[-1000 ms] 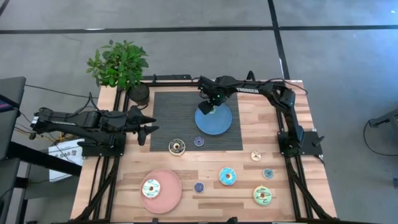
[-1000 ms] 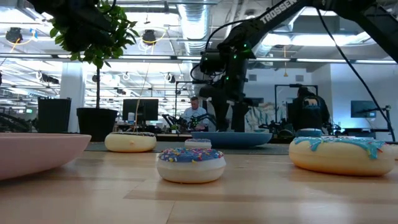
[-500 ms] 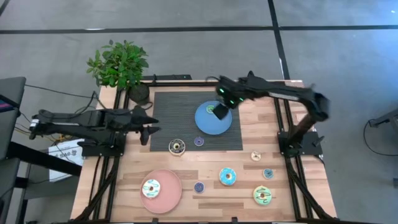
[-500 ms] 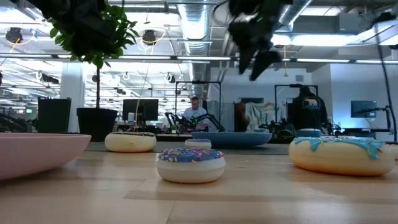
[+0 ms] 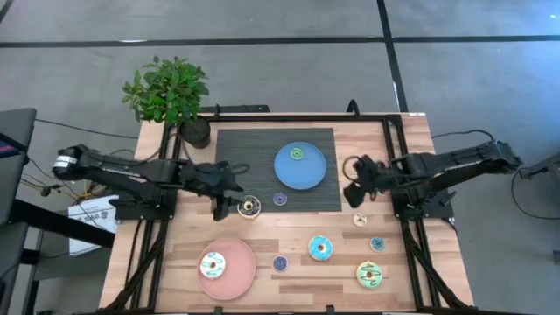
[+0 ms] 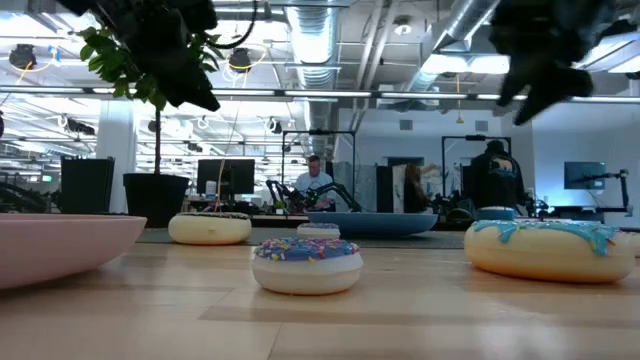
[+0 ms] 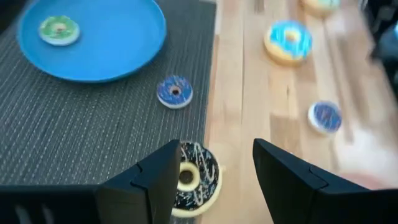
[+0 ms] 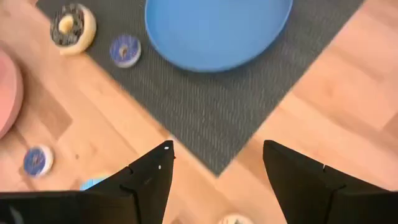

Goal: Pick & Place donuts
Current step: Put the big black donut on the light orange plate

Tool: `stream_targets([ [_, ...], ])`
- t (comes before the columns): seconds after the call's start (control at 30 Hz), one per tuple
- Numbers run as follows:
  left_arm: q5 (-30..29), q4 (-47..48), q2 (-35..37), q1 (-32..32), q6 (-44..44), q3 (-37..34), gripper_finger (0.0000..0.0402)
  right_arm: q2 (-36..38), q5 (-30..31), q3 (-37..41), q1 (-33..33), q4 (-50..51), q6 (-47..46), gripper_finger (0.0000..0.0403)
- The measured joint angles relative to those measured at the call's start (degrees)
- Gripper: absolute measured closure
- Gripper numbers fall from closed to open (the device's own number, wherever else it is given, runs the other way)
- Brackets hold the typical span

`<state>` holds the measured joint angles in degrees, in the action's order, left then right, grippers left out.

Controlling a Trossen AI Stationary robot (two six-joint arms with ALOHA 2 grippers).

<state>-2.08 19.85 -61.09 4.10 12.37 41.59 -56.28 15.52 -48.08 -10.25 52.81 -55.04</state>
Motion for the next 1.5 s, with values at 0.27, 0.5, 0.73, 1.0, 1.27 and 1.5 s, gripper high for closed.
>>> stream_targets([
  [0.27,-7.4,9.8,-16.8,6.6,-2.2,14.6,0.0207,4.1,1.8,5.3,-7.1,7.2,-5.0,0.0163],
  [0.5,-7.2,15.0,-30.9,8.6,3.2,23.8,0.0207,4.3,6.6,5.5,-11.1,10.6,-3.9,0.0163],
  [0.73,-6.7,20.6,-39.3,9.0,10.0,24.8,0.0207,4.2,7.2,5.5,-14.5,10.6,-4.1,0.0163],
  [1.0,-11.2,24.9,-40.2,8.7,11.9,24.7,0.0207,4.2,7.6,5.5,-16.8,10.3,-9.4,0.0163],
  [1.27,-7.4,20.1,-40.2,6.5,10.0,21.8,0.0207,4.2,9.1,5.5,-17.2,9.3,-11.0,0.0163],
  [1.5,-7.2,17.1,-40.2,5.8,9.9,19.2,0.0207,4.2,10.2,5.5,-17.1,8.8,-10.6,0.0163],
])
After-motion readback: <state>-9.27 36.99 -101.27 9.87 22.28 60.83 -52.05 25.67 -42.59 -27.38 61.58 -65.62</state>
